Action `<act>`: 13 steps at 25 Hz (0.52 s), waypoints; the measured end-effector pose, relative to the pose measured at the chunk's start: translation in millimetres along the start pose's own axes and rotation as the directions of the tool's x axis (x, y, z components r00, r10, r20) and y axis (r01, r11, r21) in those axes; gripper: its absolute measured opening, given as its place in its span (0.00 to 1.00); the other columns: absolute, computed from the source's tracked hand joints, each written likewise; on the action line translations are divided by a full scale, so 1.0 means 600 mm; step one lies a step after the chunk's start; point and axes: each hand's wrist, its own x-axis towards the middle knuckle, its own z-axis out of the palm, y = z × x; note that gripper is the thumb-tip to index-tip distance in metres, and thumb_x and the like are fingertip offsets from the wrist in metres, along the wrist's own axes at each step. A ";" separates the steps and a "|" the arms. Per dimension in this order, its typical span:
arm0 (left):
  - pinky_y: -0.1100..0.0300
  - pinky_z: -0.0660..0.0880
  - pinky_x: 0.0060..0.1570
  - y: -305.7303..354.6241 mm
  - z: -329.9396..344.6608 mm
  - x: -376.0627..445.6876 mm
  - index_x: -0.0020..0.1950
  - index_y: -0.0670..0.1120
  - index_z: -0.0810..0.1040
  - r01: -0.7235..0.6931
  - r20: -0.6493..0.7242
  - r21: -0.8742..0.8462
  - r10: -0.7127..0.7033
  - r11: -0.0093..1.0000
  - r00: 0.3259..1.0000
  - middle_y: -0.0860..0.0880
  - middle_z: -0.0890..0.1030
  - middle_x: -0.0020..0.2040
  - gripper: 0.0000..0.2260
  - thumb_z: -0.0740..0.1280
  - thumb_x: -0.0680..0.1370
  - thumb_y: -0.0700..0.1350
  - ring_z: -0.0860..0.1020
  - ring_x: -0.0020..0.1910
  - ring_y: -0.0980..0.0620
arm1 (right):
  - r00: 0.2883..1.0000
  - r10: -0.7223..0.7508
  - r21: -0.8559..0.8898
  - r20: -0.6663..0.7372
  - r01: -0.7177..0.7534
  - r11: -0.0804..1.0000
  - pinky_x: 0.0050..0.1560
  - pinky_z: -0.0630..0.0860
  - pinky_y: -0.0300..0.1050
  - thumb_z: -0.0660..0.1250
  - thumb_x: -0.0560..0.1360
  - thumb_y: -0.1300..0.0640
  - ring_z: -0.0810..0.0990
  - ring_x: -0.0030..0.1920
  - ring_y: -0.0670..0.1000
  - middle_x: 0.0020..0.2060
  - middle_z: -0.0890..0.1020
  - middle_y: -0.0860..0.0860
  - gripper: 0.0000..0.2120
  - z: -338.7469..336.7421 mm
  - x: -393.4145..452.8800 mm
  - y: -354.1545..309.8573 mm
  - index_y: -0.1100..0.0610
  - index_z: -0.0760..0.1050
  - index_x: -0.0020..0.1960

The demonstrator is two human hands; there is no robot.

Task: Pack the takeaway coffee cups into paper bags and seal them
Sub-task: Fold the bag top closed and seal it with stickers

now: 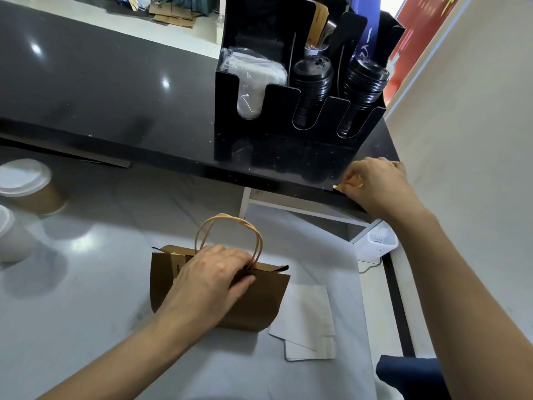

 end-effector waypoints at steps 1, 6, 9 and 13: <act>0.60 0.78 0.47 0.000 0.000 0.000 0.54 0.52 0.82 0.000 0.000 0.000 0.000 1.000 1.000 0.55 0.84 0.46 0.12 0.77 0.72 0.50 0.80 0.46 0.56 | 1.000 0.008 0.012 -0.010 -0.007 1.000 0.64 0.64 0.54 0.71 0.77 0.49 0.76 0.54 0.56 0.41 0.77 0.47 0.03 -0.003 0.002 0.001 0.47 0.82 0.47; 0.59 0.79 0.45 0.000 -0.005 0.000 0.53 0.52 0.81 0.001 -0.009 -0.004 -0.001 1.000 1.000 0.56 0.83 0.45 0.11 0.76 0.73 0.50 0.79 0.45 0.55 | 0.997 0.001 0.057 -0.084 0.004 0.998 0.59 0.63 0.53 0.72 0.75 0.49 0.77 0.53 0.56 0.40 0.77 0.45 0.01 -0.011 0.007 -0.003 0.45 0.80 0.45; 0.58 0.79 0.45 0.001 -0.005 -0.001 0.53 0.53 0.81 0.007 -0.008 -0.006 -0.007 1.000 1.000 0.57 0.82 0.45 0.10 0.76 0.74 0.50 0.78 0.45 0.55 | 0.983 0.017 0.145 -0.183 0.010 0.989 0.59 0.65 0.52 0.70 0.74 0.51 0.78 0.52 0.56 0.41 0.77 0.44 0.02 -0.025 0.012 -0.004 0.44 0.80 0.44; 0.58 0.79 0.46 0.003 -0.006 -0.002 0.53 0.53 0.81 0.017 0.002 -0.013 -0.017 1.000 1.000 0.56 0.83 0.46 0.10 0.75 0.74 0.50 0.79 0.46 0.55 | 0.988 0.019 0.274 -0.151 0.024 0.961 0.62 0.72 0.57 0.71 0.76 0.49 0.79 0.48 0.55 0.38 0.78 0.45 0.03 -0.032 0.005 -0.011 0.43 0.79 0.43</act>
